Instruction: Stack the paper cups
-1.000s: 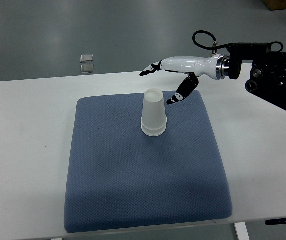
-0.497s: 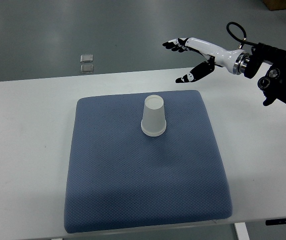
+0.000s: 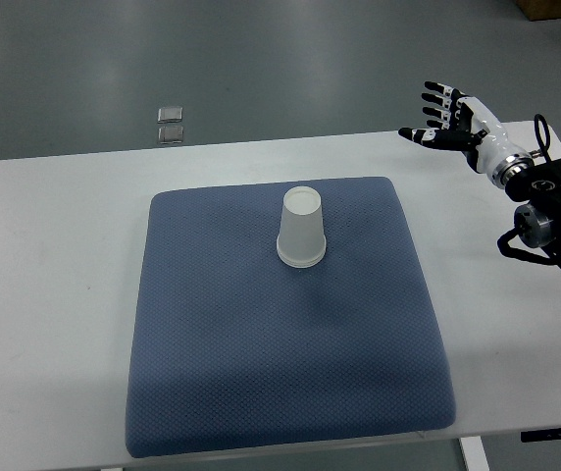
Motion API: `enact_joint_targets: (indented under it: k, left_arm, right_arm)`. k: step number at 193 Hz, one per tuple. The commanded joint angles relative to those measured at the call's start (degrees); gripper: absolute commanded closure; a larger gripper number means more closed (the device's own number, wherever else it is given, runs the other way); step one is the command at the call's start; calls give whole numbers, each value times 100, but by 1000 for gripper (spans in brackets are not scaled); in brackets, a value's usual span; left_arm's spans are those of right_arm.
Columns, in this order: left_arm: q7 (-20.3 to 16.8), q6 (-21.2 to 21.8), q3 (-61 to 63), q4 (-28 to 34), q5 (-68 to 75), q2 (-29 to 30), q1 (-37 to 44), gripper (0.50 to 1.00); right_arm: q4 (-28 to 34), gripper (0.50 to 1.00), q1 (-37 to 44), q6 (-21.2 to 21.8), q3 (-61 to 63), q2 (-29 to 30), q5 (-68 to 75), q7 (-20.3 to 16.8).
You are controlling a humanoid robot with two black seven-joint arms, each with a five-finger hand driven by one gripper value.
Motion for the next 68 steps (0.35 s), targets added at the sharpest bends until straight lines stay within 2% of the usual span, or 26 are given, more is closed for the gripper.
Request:
enact_joint_targets:
  k: [1,68]
  left_arm:
    - [0,-1,0,0,-3,0,-8,500]
    - [0,-1,0,0,-3,0,1,500]
  right_arm:
    - [-23,576,-78,-31,15,59,79,7]
    - [-67,576,-325,-31,-20,261,71,60]
